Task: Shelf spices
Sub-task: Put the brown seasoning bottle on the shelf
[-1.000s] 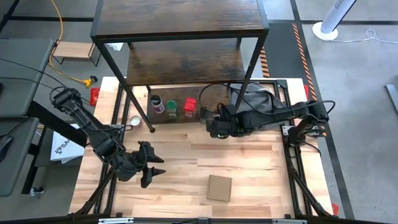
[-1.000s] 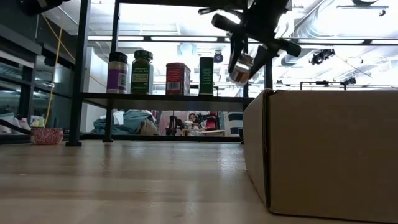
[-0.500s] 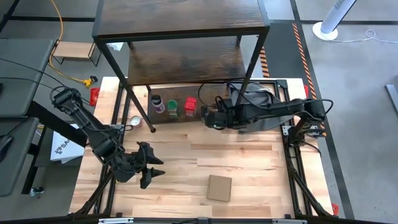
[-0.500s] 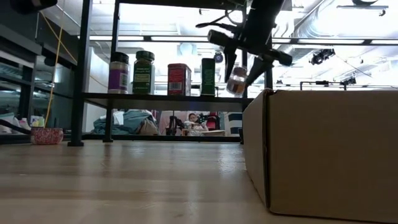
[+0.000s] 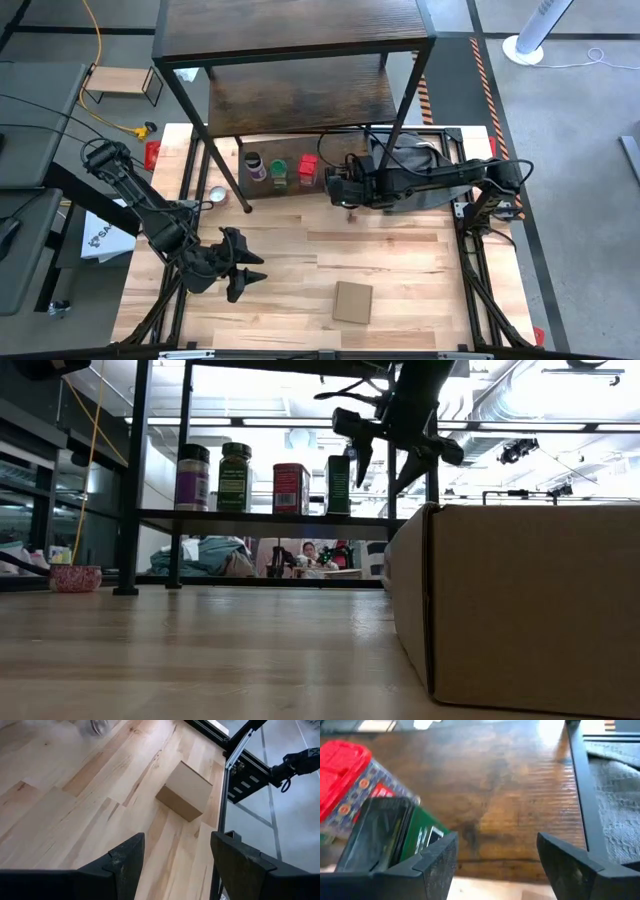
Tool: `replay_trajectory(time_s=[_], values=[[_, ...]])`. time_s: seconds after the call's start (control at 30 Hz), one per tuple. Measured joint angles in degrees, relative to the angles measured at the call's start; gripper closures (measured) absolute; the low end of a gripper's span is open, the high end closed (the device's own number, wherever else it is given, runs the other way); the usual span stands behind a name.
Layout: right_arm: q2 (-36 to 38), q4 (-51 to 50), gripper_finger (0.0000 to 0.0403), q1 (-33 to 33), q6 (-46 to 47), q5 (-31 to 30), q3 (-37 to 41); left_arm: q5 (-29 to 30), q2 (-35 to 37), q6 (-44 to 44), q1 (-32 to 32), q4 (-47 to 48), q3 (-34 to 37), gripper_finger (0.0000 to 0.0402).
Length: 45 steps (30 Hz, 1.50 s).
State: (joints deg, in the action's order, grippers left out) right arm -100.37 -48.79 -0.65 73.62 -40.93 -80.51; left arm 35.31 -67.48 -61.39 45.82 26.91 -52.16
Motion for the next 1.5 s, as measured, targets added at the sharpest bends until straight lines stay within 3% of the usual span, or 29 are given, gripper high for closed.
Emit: replay_trajectory(time_s=[0.17, 0.3, 0.5, 0.8, 1.03, 1.27, 1.5], values=[[1.7, -1.62, 0.0138, -3.84, -9.0, 2.43, 0.0, 0.17, 0.0, 0.84, -0.02, 0.13, 0.0, 0.018], [3.08, -5.31, 0.0137, -9.71, -7.98, 7.65, 0.0, 1.44, -0.14, 2.06, -0.02, 0.18, 0.0, 0.018], [0.45, -7.56, 0.0137, -15.7, 13.93, 20.5, 0.0, 4.18, -1.14, 1.98, -0.21, 0.21, 0.0, 0.018], [-8.66, -4.07, 0.0137, -23.45, 32.84, 32.21, 0.01, 1.45, -1.28, -0.72, -1.29, -0.17, 0.02, 0.018], [-11.35, -3.93, 0.0137, -26.67, 43.42, 28.6, 0.02, 1.36, -1.29, -1.65, -1.29, -0.23, 0.01, 0.018], [-11.62, -3.41, 0.0137, -23.74, 39.95, 26.57, 0.0, 1.34, -1.29, -2.92, -1.29, -0.26, 0.01, 0.018], [-14.92, -2.08, 0.0137, -19.71, 34.17, 31.19, 0.0, 1.17, -1.31, -3.52, -1.29, -0.29, 0.02, 0.018]])
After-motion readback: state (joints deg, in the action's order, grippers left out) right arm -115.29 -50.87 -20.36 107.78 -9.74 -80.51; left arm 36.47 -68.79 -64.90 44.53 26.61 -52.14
